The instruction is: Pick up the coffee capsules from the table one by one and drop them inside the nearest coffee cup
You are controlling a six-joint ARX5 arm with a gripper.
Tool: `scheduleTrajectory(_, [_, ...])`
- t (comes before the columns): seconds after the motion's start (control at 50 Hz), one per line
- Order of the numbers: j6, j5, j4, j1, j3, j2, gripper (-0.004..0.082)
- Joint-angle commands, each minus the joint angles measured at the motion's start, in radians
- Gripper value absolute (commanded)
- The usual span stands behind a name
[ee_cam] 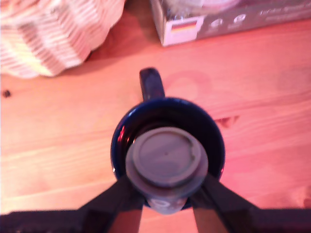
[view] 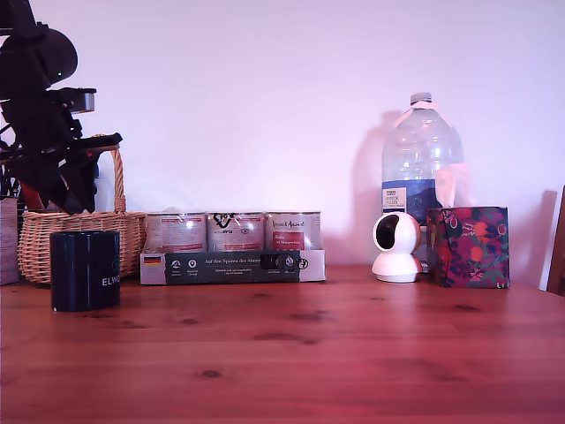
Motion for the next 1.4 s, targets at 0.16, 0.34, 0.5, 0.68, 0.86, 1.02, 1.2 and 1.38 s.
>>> scheduleTrajectory(0.16, [0.003,-0.001,0.002,0.004,0.003,0.024,0.0146])
scheduleTrajectory(0.34, [0.002,0.003,0.007,0.004,0.003,0.024,0.0210])
scheduleTrajectory(0.5, [-0.006,0.002,0.023,0.005,0.003,0.026,0.0775])
scheduleTrajectory(0.68, [0.002,0.034,0.057,0.006,0.003,0.027,0.0778])
scheduleTrajectory(0.86, [0.022,0.062,0.084,-0.003,0.003,0.027,0.0704])
scheduleTrajectory(1.02, [0.054,0.114,0.104,-0.003,0.003,0.024,0.0260])
scheduleTrajectory(1.2, [0.055,0.193,0.128,-0.003,0.003,0.024,-0.0012])
scheduleTrajectory(1.38, [0.059,0.223,0.165,-0.006,0.003,0.004,-0.0017])
